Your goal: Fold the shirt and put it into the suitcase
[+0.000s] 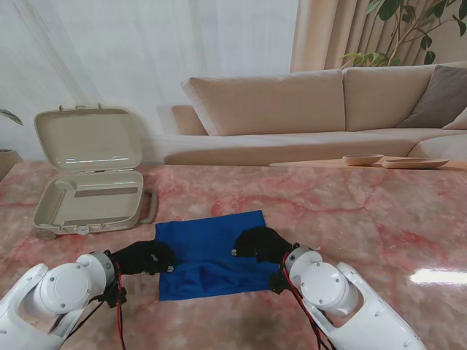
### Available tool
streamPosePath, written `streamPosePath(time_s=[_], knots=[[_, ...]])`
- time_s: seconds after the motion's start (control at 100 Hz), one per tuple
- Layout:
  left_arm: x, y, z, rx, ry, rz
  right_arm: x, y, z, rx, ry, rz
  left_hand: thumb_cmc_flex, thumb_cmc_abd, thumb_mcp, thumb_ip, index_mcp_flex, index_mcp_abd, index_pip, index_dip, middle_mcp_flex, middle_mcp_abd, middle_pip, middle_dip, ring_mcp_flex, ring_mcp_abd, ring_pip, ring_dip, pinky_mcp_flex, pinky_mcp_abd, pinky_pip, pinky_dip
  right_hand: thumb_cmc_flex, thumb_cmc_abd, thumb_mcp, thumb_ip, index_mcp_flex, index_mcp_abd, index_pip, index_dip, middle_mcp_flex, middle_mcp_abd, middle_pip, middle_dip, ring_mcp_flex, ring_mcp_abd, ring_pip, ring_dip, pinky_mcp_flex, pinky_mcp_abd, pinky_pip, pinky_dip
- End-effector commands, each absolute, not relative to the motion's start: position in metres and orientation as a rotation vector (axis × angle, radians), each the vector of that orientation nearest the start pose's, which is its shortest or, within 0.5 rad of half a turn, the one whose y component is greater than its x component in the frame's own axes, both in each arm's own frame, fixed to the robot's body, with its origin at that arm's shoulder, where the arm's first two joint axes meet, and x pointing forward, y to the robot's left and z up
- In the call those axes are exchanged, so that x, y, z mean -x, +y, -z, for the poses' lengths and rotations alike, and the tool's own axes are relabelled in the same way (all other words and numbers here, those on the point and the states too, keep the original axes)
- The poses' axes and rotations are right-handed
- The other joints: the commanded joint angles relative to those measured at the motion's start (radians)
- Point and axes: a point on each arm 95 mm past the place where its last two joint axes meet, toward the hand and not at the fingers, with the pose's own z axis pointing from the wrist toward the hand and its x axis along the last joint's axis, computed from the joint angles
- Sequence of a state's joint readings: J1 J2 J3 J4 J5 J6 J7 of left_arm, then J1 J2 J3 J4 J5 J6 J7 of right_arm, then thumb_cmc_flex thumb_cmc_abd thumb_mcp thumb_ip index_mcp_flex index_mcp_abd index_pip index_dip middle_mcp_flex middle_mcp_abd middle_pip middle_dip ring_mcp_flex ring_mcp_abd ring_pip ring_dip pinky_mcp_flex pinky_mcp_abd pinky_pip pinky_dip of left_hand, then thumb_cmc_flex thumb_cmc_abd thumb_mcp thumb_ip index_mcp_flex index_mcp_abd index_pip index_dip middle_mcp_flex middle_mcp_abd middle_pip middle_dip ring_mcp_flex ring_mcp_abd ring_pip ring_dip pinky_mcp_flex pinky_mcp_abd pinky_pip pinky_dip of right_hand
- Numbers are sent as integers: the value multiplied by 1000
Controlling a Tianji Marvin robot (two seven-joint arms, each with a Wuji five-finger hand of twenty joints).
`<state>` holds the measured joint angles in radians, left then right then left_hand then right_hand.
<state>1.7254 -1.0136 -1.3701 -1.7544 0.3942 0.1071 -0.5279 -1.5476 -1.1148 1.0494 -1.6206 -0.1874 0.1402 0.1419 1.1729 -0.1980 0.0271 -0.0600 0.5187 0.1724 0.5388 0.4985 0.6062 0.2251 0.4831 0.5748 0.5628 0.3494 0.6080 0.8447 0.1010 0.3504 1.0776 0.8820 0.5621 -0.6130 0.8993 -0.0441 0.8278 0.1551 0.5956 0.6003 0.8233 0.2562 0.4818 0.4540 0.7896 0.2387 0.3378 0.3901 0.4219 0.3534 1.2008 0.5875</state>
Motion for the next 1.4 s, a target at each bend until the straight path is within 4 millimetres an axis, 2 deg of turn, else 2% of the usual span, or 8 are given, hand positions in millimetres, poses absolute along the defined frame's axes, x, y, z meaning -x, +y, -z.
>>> streamPosePath(time_s=[0.0,0.34,0.78,0.93,1.08,1.26,1.33,1.39], knots=[[-346,34,357,2138,1663,1413,-367,68,372,2217,-1371,1739,-3,35,-44,9,18,-13,-12,2,5,12,-17,-11,-26,24,-19,-8,-15,15,-13,-6,-14,-8,-5,-20,9,-37,25,-10,11,-5,11,13,27,-2,8,-4,3,-8,17,-17],[-354,22,377,2189,1724,1405,-366,51,389,2272,-1413,1640,4,31,-42,11,14,-13,-11,8,2,12,-14,-10,-29,25,-19,-7,-20,15,-14,-3,-29,-18,11,-19,20,-40,25,-7,22,-4,17,15,38,1,16,-1,8,-5,27,-14],[-369,-1,383,2200,1754,1497,-371,7,390,2413,-1468,1590,10,26,-41,11,15,-15,-2,10,2,9,-10,-11,-27,25,-17,-11,-15,15,-15,-5,-23,-16,10,-22,15,-32,26,-6,14,-3,24,17,30,-2,19,-2,4,-8,29,-18],[-376,-10,383,2200,1740,1544,-373,-4,381,2436,-1462,1611,10,26,-40,11,13,-16,1,9,1,9,-10,-11,-28,22,-17,-12,-15,15,-15,-6,-19,-6,-2,-20,11,-32,24,-5,9,-4,23,15,24,-2,17,-3,-2,-9,25,-20],[-379,-13,379,2195,1707,1593,-376,-8,360,2442,-1405,1706,14,22,-39,12,13,-21,6,10,2,7,-9,-12,-27,22,-18,-14,-17,15,-16,-8,-20,0,-12,-17,10,-36,22,-4,13,-4,21,14,37,16,24,1,-5,0,21,-21],[-377,-11,369,2176,1601,1671,-380,-17,338,2485,-1426,1800,12,21,-39,12,13,-23,11,9,4,7,-10,-13,-26,21,-19,-16,-16,16,-16,-9,-58,9,-24,0,28,-49,-12,35,49,14,83,73,107,52,230,157,35,4,86,31],[-376,-8,365,2164,1582,1683,-381,-22,330,2515,-1471,1777,11,23,-39,12,12,-23,11,7,4,6,-11,-14,-27,20,-20,-17,-16,16,-16,-9,-78,34,-34,8,32,-41,-24,46,44,23,88,83,105,56,261,174,35,1,97,39],[-374,-5,363,2162,1561,1690,-380,-26,325,2536,-1521,1722,11,23,-39,13,13,-22,10,6,4,8,-13,-15,-28,22,-22,-18,-17,16,-16,-10,-108,80,-84,19,20,-32,-67,69,21,28,74,84,89,60,261,172,21,-1,92,39]])
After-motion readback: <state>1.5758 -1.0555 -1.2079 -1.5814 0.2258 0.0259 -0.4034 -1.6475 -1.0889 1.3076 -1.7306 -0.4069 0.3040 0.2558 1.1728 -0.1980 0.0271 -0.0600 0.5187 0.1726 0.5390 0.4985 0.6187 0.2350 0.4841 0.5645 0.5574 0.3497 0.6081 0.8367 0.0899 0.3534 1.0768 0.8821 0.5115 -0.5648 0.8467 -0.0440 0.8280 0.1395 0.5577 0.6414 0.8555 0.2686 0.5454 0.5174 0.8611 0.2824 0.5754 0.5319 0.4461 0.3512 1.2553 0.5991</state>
